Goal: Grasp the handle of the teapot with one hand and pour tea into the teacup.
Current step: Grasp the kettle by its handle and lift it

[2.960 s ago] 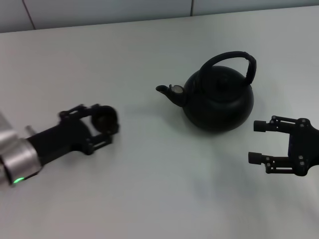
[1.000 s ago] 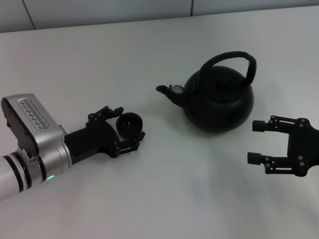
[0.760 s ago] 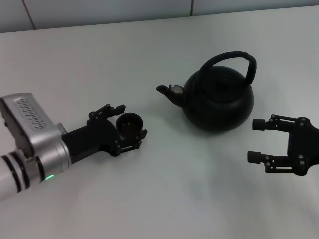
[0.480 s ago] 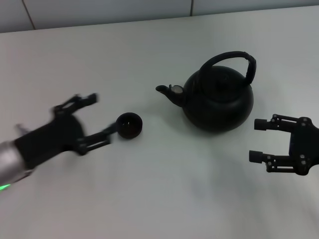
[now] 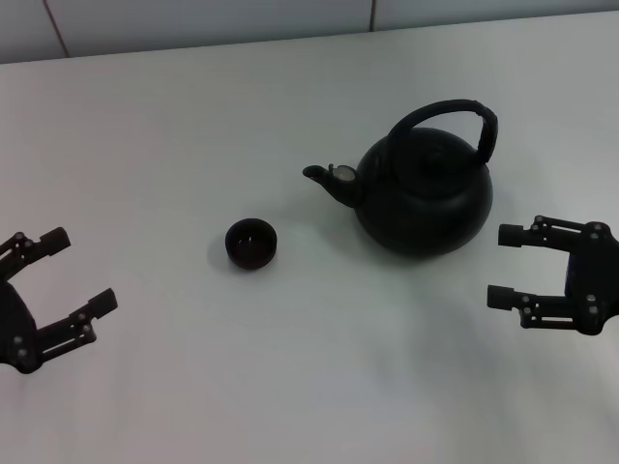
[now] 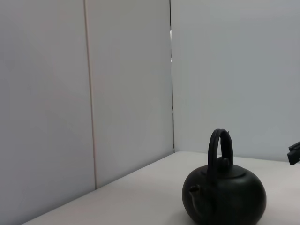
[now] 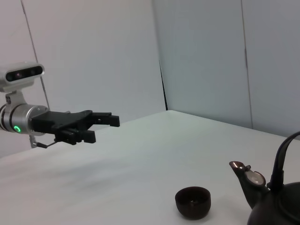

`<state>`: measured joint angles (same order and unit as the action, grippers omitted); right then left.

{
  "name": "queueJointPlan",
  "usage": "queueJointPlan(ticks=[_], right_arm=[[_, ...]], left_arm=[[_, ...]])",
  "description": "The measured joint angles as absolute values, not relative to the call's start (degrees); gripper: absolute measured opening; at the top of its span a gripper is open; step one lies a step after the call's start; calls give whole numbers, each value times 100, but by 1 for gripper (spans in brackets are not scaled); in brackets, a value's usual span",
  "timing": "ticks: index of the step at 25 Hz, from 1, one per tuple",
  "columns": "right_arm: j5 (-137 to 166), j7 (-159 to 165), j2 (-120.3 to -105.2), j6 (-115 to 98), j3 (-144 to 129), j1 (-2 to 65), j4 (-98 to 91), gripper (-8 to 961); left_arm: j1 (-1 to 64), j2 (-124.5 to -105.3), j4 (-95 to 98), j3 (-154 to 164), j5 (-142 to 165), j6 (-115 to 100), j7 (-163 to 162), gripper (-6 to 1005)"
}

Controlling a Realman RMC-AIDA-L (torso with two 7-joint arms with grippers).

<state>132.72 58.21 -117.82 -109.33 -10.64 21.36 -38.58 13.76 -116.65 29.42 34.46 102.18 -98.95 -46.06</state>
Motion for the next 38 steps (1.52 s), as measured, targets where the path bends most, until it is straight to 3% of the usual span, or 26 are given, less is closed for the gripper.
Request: queueJointPlan(ticks=[3,8,25,38], right_arm=[[13271,5823,-11798,-10934,-1063,2134,-3857,787],[13263,5826,-11811,-10933,-1063,2102,-3848,787],[12743,5581,-11893,-10869,-1050,1775,-3532,787],[9884,1617,-11944,-9386,151,1108,554,787]], left_arm=[[1372,-11643,2944,3445,10225,-9918,-4626,861],[1415,-11422,3045,3561,10489,-9917,-4825,861],[1472,-11414,3195,3531,11054,-9712,-4685,860],[1419,-11475,3128,3376,10983,-9747,-4682,861]])
